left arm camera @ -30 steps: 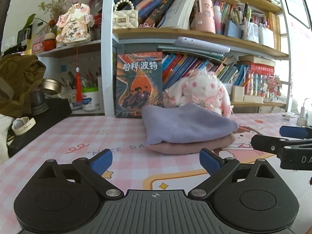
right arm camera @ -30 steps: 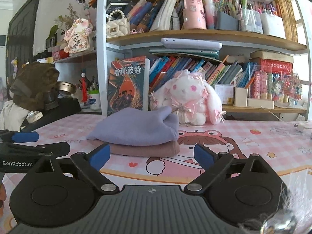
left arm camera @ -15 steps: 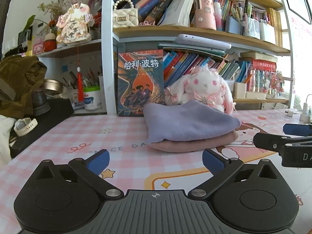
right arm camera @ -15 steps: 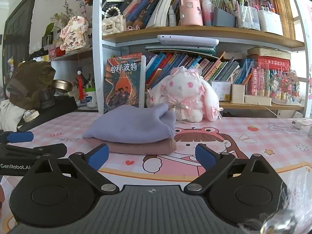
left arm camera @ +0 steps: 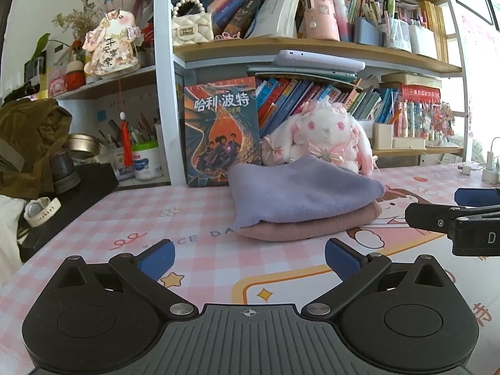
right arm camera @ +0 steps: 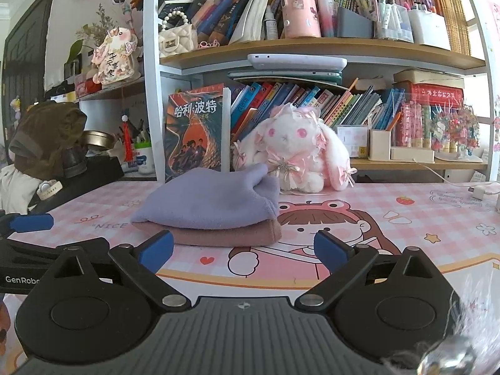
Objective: Fold clothes
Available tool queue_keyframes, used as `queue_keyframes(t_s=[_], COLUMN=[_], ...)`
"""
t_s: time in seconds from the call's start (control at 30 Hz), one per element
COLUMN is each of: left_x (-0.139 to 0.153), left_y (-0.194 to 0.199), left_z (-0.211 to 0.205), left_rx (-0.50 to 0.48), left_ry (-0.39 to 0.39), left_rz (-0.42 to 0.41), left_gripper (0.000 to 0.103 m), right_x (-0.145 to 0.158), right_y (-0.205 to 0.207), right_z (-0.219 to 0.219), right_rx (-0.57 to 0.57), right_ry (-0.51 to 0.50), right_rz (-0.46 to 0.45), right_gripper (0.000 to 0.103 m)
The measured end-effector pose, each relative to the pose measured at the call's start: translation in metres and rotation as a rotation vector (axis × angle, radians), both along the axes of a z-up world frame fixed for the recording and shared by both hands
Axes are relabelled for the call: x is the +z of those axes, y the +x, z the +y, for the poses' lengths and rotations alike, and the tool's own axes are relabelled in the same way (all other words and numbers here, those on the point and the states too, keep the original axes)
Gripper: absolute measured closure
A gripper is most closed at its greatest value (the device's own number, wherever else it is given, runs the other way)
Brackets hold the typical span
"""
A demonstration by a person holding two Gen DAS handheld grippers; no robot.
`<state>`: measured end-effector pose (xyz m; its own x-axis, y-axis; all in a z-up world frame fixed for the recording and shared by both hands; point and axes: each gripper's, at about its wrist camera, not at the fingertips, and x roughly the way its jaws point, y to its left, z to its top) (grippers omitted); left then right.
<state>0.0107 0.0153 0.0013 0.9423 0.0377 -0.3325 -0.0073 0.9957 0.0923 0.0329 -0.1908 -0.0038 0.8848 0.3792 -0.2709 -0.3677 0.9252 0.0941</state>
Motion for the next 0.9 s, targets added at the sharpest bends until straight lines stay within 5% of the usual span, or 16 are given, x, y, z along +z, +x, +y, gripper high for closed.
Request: queue_keyframes(t_s=[0.9], left_x=[-0.0003], left_y=[0.0006], left_z=[0.0018], left_rx=[0.004], left_ry=[-0.014], left_rz=[0.004], left_gripper=[0.000], right_x=[0.0008], right_y=[0.0003], right_z=[0.0010], right_rx=[-0.001], right_ry=[-0.012], right_rz=[-0.003], right_gripper=[0.005])
